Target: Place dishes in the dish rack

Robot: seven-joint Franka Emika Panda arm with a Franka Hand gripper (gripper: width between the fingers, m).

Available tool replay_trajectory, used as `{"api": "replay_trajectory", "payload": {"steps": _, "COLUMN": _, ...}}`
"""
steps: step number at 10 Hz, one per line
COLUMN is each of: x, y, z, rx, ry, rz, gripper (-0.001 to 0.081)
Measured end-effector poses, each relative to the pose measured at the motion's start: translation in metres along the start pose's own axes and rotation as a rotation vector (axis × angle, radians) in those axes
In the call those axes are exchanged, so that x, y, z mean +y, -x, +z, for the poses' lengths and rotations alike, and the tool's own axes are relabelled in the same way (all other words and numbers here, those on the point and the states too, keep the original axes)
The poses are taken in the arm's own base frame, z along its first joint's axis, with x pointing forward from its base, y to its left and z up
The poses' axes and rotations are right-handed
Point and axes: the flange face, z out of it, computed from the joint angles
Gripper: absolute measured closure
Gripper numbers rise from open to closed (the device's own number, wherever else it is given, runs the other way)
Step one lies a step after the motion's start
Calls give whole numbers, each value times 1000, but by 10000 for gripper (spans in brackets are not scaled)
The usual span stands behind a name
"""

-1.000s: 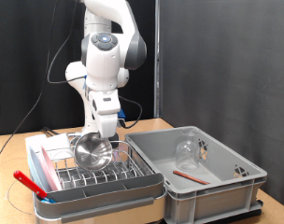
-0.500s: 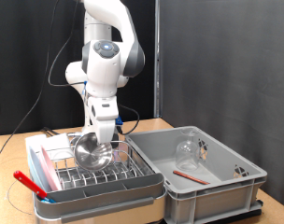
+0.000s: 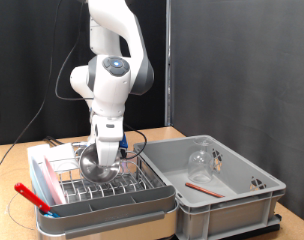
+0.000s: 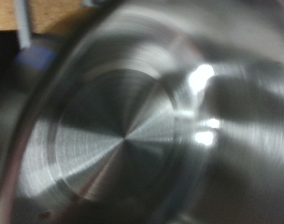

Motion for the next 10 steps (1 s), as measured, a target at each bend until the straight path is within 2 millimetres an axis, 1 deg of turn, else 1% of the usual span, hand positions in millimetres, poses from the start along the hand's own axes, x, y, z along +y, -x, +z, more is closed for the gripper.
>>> {"api": "replay_trajectory", "payload": {"steps": 2, "x": 11, "y": -3, "z": -1, "rx": 32, "ry": 21, "rz": 27, "gripper": -2}}
{"api": "replay_trajectory", "payload": {"steps": 3, "x": 15, "y": -1, "z": -7, "rx": 49, "ry": 22, "rz": 43, "gripper": -2}}
{"api": "replay_trajectory", "payload": {"steps": 7, "x": 42, "y": 0, "z": -49, "rx": 151, "ry": 67, "rz": 86, "gripper": -2}}
{"api": "replay_trajectory", "payload": {"steps": 10, "x": 77, "y": -2, "z": -68, "rx": 190, "ry": 96, "rz": 165, "gripper": -2}}
